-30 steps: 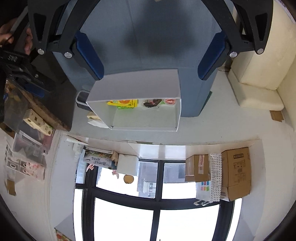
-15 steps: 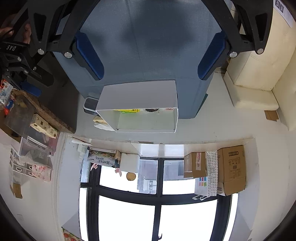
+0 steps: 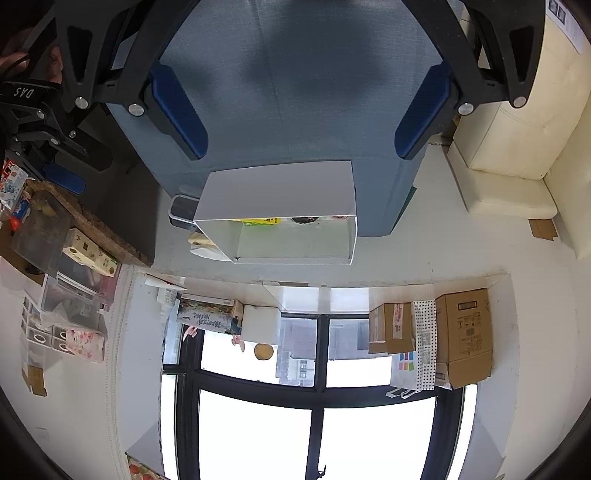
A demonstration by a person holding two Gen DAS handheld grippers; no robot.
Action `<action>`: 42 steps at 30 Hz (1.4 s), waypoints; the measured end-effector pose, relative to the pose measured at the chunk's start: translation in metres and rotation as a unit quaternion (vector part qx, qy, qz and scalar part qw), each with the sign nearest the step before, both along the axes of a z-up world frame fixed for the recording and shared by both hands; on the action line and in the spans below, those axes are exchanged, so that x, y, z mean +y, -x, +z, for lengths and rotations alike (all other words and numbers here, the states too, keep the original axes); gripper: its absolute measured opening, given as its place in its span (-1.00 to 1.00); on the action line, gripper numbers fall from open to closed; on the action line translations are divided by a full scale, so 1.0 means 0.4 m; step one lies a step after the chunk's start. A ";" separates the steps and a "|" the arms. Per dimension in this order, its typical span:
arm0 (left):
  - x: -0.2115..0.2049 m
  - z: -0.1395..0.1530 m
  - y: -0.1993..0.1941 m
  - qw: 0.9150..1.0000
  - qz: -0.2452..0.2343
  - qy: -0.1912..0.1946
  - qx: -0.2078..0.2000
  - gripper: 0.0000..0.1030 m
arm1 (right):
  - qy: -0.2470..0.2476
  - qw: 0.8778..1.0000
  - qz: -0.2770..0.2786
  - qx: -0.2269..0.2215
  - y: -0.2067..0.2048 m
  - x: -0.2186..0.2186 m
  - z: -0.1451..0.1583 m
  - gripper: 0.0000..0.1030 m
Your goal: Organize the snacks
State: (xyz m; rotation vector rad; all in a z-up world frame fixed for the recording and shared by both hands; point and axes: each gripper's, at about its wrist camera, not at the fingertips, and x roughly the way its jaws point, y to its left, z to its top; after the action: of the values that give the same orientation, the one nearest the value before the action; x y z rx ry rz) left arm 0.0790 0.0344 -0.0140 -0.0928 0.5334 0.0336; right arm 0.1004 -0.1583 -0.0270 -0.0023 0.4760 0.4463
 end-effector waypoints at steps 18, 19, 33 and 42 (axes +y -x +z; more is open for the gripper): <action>-0.008 -0.006 -0.001 1.000 -0.004 -0.001 0.006 1.00 | -0.001 1.000 0.006 0.004 0.004 0.002 -0.002 1.00; -0.007 -0.007 -0.001 1.000 -0.004 0.000 0.006 1.00 | -0.001 1.000 0.006 0.005 0.004 0.002 -0.002 1.00; -0.003 -0.012 -0.002 1.000 -0.002 0.005 0.010 1.00 | 0.000 1.000 0.005 0.008 0.003 0.009 -0.009 1.00; -0.009 -0.015 -0.005 1.000 -0.004 0.003 0.011 1.00 | 0.003 1.000 0.004 0.007 0.005 0.008 -0.007 1.00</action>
State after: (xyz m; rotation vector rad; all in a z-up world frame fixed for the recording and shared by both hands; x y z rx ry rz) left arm 0.0811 0.0307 -0.0198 -0.0959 0.5567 0.0251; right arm 0.0985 -0.1553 -0.0299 -0.0079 0.4904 0.4533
